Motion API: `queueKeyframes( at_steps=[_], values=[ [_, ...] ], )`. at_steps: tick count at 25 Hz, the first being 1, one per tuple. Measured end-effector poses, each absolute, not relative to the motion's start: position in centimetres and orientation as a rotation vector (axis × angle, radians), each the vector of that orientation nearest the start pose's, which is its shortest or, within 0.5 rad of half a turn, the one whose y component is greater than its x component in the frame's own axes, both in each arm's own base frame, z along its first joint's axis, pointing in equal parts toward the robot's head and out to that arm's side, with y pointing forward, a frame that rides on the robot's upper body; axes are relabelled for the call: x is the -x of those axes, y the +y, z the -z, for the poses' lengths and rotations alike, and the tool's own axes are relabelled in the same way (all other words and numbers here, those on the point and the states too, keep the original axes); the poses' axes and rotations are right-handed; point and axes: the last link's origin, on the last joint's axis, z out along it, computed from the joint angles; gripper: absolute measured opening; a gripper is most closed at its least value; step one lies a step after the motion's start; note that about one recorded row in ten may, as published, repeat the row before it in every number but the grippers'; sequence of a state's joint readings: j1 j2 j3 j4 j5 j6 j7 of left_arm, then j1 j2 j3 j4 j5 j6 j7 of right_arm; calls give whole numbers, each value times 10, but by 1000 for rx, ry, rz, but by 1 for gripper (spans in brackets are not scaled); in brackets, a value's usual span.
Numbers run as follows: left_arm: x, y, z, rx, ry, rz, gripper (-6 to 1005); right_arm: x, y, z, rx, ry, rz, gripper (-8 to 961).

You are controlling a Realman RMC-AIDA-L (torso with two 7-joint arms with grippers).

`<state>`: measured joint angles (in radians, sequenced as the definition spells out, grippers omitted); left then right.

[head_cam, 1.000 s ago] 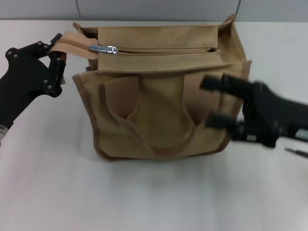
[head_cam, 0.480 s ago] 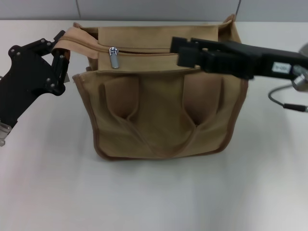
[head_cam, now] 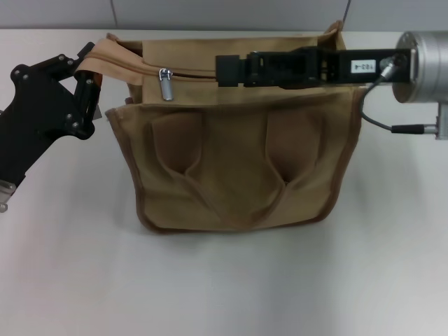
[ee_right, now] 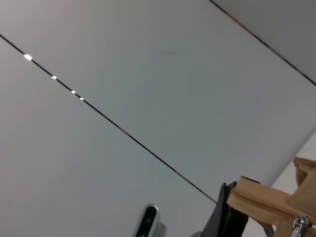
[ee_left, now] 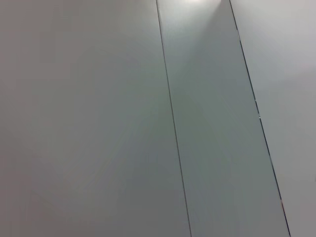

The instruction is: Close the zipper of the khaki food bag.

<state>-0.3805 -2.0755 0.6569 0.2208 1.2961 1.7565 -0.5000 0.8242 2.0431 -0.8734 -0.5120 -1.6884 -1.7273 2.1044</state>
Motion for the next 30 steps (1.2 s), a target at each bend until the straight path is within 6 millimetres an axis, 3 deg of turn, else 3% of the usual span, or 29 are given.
queueKeyframes(
  at_steps=[9,18,30],
  values=[
    [278,277,-11,1978,-55,1163,23,-121,368,9,2943,1455,-1105,814],
    [271,277,-10,1974,-30,1201,23,-109,375,22,2954,1544,-943,814],
    [260,281,-13,1971,20,1262,23,-101,380,31,2942,1544,-873,814]
  ],
)
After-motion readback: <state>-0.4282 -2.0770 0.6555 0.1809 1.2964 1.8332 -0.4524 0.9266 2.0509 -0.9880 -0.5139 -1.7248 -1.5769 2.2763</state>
